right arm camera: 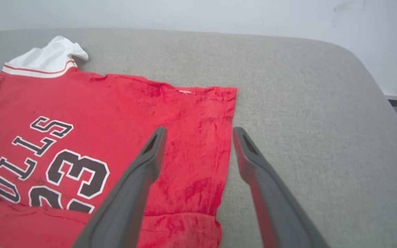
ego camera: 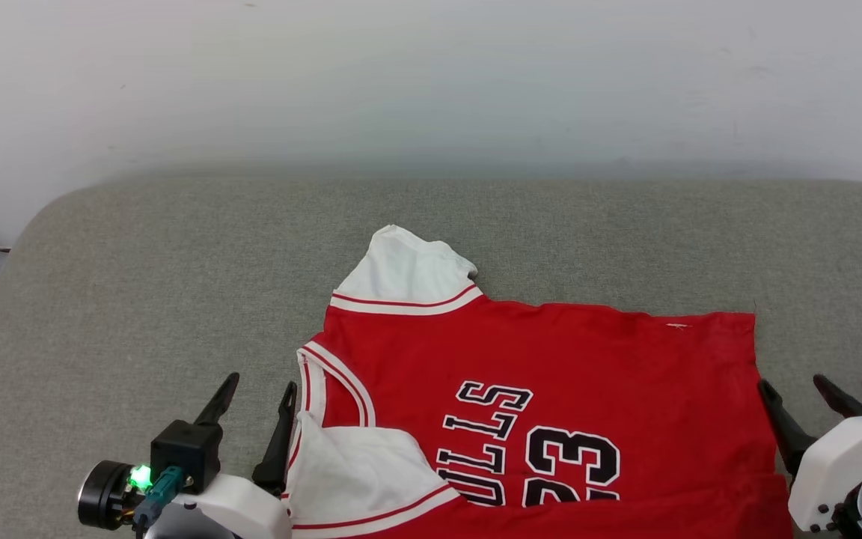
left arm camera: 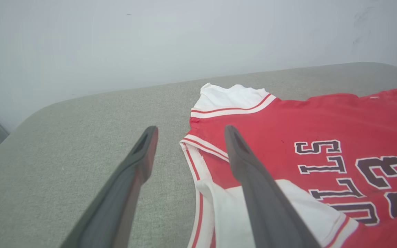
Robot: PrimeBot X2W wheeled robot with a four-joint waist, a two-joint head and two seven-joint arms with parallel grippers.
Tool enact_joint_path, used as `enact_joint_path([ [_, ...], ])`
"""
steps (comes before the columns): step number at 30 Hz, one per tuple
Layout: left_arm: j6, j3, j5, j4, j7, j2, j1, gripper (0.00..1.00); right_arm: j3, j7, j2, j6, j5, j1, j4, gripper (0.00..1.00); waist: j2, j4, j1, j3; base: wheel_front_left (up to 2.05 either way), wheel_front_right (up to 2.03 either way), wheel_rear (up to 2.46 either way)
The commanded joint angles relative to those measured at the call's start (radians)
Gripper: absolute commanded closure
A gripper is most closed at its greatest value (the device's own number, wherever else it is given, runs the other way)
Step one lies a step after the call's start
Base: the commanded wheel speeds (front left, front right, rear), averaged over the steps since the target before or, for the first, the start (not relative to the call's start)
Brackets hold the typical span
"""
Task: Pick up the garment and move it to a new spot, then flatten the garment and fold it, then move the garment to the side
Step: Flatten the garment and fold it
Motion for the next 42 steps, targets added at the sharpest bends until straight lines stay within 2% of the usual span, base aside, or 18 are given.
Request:
enact_joint_path([
  [1, 0.012, 0.011, 0.012, -0.012, -0.033, -0.006, -0.012, 0.00, 0.011, -0.058, -0.002, -0.001, 0.007, -0.016, -0.008, 0.00, -0.0001, -0.002, 0.0000, -0.001, 0.00, 0.00, 0.00],
  [5, 0.013, 0.021, 0.043, -0.042, -0.073, -0.020, -0.020, 0.00, 0.034, -0.198, 0.002, -0.001, -0.010, -0.027, -0.013, 0.00, -0.0001, -0.006, 0.0000, 0.003, 0.00, 0.00, 0.00],
  [12, -0.004, 0.050, 0.061, -0.076, -0.088, -0.046, -0.014, 0.00, 0.042, -0.408, 0.079, -0.001, -0.051, -0.009, 0.007, 0.00, -0.0001, -0.018, 0.0000, 0.025, 0.00, 0.00, 0.00],
  [18, -0.042, 0.069, 0.073, -0.086, -0.088, -0.022, -0.076, 0.00, 0.050, -0.460, 0.115, -0.001, -0.057, -0.040, 0.007, 0.00, -0.0001, -0.059, 0.0000, 0.096, 0.00, 0.00, 0.00],
  [23, -0.118, 0.067, 0.066, -0.057, -0.005, 0.023, -0.225, 0.00, 0.052, -0.476, 0.123, -0.001, -0.063, -0.078, -0.015, 0.00, -0.0001, -0.094, 0.0000, 0.198, 0.00, 0.00, 0.00],
  [24, -0.118, 0.067, 0.066, -0.057, -0.005, 0.023, -0.225, 0.00, 0.052, -0.476, 0.123, -0.001, -0.063, -0.078, -0.015, 0.00, -0.0001, -0.094, 0.0000, 0.198, 0.00, 0.00, 0.00],
  [28, -0.191, 0.055, 0.066, -0.008, 0.116, 0.070, -0.384, 0.00, 0.055, -0.484, 0.130, -0.001, -0.068, -0.114, -0.032, 0.00, -0.0001, -0.125, 0.0000, 0.283, 0.00, 0.00, 0.00],
  [35, -0.310, 0.034, 0.026, 0.110, 0.374, 0.114, -0.668, 0.00, 0.070, -0.512, 0.144, -0.001, -0.075, -0.174, -0.057, 0.00, -0.0001, -0.180, 0.0000, 0.396, 0.00, 0.00, 0.00],
  [42, -0.357, -0.029, -0.022, 0.222, 0.636, 0.146, -0.868, 0.00, 0.084, -0.536, 0.157, -0.001, -0.070, -0.210, -0.067, 0.00, -0.0001, -0.219, 0.0000, 0.475, 0.00, 0.00, 0.00],
])
